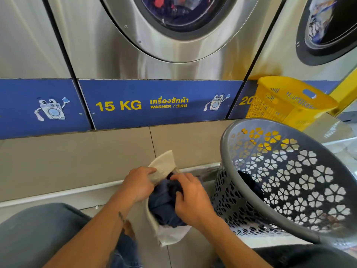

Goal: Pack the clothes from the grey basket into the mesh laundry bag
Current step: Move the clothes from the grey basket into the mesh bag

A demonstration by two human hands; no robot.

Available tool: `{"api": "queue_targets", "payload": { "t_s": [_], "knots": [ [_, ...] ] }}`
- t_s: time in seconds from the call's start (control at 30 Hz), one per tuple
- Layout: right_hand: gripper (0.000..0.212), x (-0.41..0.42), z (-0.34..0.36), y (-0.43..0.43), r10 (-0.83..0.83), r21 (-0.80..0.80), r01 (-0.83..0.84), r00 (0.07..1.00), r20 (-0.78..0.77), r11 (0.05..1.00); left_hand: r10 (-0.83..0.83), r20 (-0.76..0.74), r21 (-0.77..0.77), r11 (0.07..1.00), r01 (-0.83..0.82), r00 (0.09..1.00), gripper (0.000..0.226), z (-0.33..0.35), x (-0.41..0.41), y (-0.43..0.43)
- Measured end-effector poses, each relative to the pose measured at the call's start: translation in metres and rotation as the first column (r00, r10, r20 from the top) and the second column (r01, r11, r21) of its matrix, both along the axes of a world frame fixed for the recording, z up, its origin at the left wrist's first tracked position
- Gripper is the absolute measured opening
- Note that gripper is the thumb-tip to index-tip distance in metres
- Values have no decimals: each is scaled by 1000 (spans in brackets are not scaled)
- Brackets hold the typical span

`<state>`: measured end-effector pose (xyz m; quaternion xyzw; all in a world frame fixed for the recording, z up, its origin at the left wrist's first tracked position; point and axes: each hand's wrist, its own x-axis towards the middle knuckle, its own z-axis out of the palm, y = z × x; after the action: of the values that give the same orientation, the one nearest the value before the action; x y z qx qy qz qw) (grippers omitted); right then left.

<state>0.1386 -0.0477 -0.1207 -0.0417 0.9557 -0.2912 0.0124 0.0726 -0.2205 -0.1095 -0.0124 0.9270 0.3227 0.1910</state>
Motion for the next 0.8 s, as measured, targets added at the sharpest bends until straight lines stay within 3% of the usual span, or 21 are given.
{"api": "queue_targets", "payload": {
  "t_s": [0.07, 0.13, 0.2, 0.3, 0.4, 0.5, 0.63, 0.7, 0.8],
  "knots": [
    [67, -3, -9, 7, -123, 129, 110, 988, 96, 986, -3, 3, 3, 1000, 3, 1000, 61, -1, -2, 1],
    [78, 0, -24, 10, -179, 15, 185, 926, 333, 983, -4, 6, 7, 1000, 4, 1000, 61, -1, -3, 2],
    [67, 8, -45, 11, -158, -123, 222, 906, 393, 967, -10, 17, 6, 1000, 10, 1000, 62, -4, -4, 3],
    [38, 14, -56, 12, -134, -112, 183, 926, 352, 977, -34, 56, -3, 999, 35, 998, 63, -8, -3, 3],
    [26, 8, -50, 11, -137, -101, 173, 946, 293, 980, -43, 59, 4, 999, 43, 997, 60, -8, -4, 4],
    [24, -5, -36, 7, -217, -152, 240, 964, 155, 959, -21, 38, 23, 1000, 21, 999, 57, -9, -8, 3],
    [36, -13, -15, -17, -261, -414, 227, 965, -28, 882, 0, -19, 97, 995, 2, 1000, 33, -10, -13, 3],
    [35, -7, -19, -29, -207, -461, 153, 976, -69, 874, 30, -34, 136, 990, -26, 999, 26, -9, -15, 1],
    [37, 10, -44, -37, 73, -379, -61, 997, 19, 923, 86, -17, 139, 987, -83, 996, 43, -9, -16, -4]
  ]
}}
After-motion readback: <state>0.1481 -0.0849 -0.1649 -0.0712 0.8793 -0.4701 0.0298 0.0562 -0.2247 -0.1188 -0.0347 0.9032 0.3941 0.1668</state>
